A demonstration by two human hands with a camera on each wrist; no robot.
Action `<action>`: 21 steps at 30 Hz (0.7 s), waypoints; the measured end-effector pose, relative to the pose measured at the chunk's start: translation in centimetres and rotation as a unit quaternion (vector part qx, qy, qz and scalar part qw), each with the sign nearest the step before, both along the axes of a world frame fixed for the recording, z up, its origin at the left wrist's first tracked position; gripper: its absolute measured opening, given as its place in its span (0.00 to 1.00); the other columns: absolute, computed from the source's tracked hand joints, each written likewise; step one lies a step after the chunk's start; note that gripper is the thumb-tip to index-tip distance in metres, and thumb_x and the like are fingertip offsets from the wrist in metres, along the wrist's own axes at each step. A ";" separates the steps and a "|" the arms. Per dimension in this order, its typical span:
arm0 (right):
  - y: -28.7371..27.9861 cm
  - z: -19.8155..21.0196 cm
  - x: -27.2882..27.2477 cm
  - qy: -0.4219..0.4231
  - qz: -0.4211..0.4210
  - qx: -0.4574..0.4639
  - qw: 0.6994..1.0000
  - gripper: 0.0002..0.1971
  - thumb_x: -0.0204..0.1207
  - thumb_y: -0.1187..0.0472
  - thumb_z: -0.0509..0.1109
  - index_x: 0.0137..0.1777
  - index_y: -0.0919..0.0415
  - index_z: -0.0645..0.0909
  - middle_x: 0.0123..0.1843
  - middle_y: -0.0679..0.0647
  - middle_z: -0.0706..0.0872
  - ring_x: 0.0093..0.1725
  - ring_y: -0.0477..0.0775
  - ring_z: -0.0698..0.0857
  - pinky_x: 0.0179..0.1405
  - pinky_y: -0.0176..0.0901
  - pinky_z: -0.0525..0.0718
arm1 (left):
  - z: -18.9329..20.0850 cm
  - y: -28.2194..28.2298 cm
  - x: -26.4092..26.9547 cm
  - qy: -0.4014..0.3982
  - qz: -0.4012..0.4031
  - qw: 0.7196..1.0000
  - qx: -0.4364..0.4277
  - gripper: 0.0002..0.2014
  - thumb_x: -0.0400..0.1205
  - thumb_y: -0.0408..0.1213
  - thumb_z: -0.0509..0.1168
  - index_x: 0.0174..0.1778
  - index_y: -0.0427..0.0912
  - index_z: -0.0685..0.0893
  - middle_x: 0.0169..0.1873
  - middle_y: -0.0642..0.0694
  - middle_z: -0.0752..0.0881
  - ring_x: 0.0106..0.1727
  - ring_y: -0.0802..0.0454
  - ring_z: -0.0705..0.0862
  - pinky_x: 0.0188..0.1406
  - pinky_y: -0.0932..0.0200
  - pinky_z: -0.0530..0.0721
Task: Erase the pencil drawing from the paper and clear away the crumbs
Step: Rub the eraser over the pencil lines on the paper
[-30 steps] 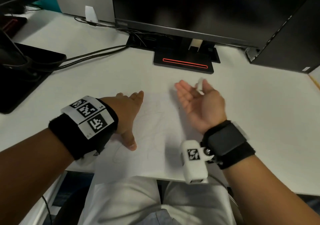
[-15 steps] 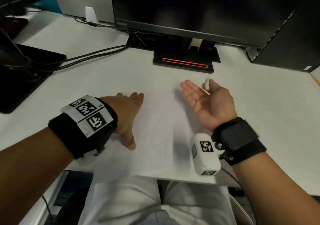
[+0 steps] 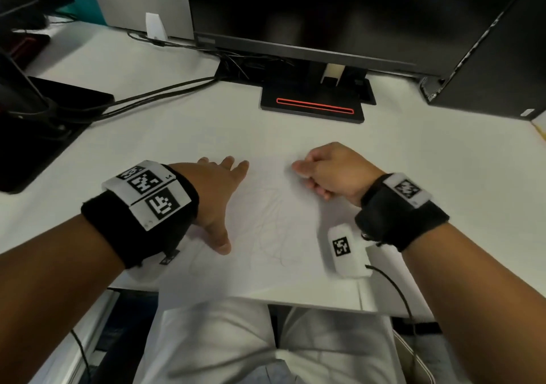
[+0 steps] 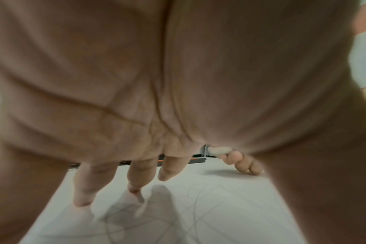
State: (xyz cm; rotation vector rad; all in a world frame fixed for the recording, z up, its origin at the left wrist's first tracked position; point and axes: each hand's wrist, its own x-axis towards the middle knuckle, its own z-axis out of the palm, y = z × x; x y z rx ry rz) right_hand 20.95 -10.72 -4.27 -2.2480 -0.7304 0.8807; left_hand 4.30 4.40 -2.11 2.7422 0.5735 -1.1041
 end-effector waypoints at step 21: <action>1.7 0.3 3.0 -0.118 0.012 -0.151 0.981 0.13 0.76 0.52 0.74 0.35 0.59 0.81 0.30 0.55 0.81 0.25 0.54 0.75 0.27 0.40 0.74 | -0.3 0.4 -0.3 -0.001 -0.004 1.000 0.000 0.74 0.64 0.61 0.82 0.84 0.49 0.26 0.86 0.52 0.32 0.87 0.43 0.39 0.84 0.39 0.56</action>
